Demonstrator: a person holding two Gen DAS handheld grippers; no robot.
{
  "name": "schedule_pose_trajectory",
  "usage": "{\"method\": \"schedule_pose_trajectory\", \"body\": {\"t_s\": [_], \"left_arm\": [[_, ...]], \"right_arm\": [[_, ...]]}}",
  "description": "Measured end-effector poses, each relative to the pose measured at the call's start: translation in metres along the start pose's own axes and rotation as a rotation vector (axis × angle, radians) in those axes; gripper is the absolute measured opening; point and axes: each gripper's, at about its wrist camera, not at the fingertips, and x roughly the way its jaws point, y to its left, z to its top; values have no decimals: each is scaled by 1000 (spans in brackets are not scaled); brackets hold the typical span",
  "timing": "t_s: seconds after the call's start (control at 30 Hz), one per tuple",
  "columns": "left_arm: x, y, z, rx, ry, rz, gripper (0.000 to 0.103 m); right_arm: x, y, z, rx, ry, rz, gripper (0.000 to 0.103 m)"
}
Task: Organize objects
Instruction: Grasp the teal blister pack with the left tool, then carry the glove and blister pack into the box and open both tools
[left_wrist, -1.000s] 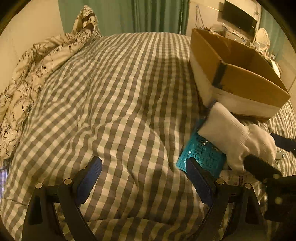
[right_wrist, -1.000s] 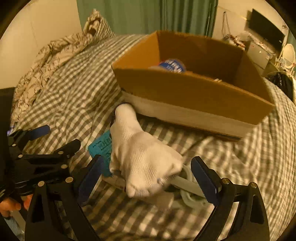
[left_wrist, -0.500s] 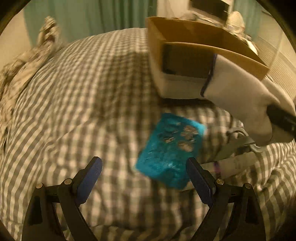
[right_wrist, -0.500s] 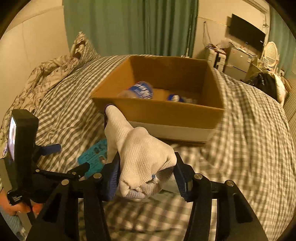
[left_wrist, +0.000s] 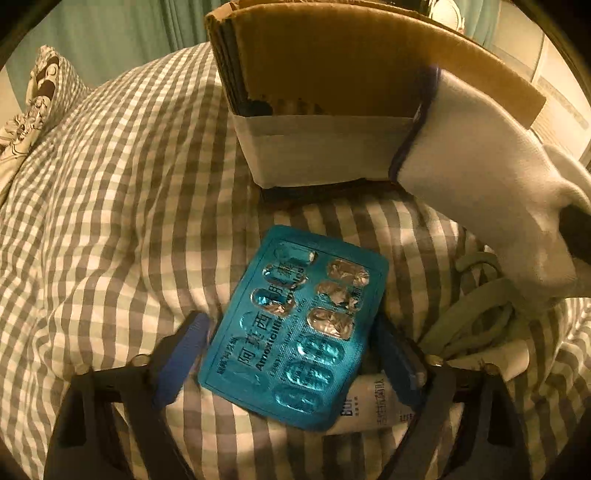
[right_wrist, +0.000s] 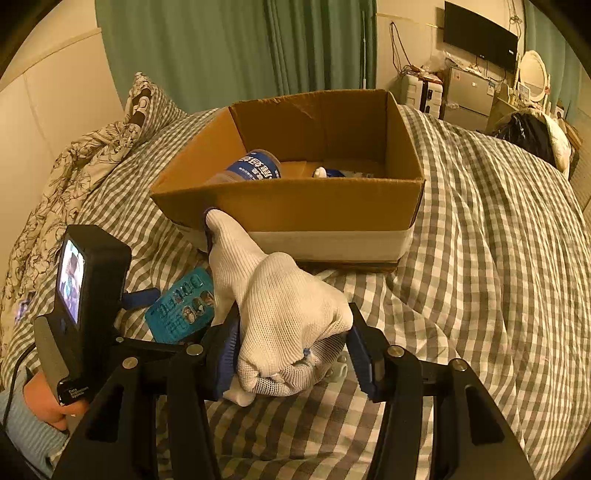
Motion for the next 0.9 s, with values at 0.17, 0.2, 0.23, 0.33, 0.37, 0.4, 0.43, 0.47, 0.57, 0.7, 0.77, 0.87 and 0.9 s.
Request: {"method": "schedule_pose_trajectory", "body": {"t_s": [0.17, 0.2, 0.23, 0.33, 0.37, 0.4, 0.43, 0.47, 0.57, 0.7, 0.77, 0.87, 0.9], "left_arm": [[-14, -1, -7, 6, -8, -9, 73], [-17, -1, -8, 2, -9, -13, 73], [-22, 0, -10, -5, -12, -15, 73], [-39, 1, -15, -26, -33, -24, 72], [-45, 4, -17, -31, -42, -25, 72], [-55, 4, -18, -37, -54, -22, 72], [-59, 3, -17, -39, -61, -18, 72], [-68, 3, -18, -41, -72, -14, 72], [-86, 4, -14, -43, -98, -4, 72], [-115, -3, -16, -47, -136, 12, 72], [-130, -7, -12, -48, -159, 10, 72], [-154, -14, -9, -43, -199, -2, 72], [-159, -16, -6, -38, -213, -2, 72]], "right_arm": [[-3, 3, -2, -10, -5, -18, 52], [-4, 4, -2, -14, -8, -24, 52], [-5, 5, -3, -17, -13, -30, 52], [-14, 8, -4, -26, -37, -58, 52], [-20, 8, -4, -29, -50, -70, 52], [-24, 9, -4, -30, -60, -75, 52], [-28, 10, -4, -33, -69, -79, 52], [-34, 11, -4, -35, -81, -82, 52], [-51, 16, -5, -40, -110, -93, 52], [-73, 20, -8, -40, -146, -103, 52], [-85, 22, -9, -40, -165, -110, 52], [-103, 25, -10, -43, -193, -123, 52], [-111, 26, -10, -44, -206, -128, 52]]}}
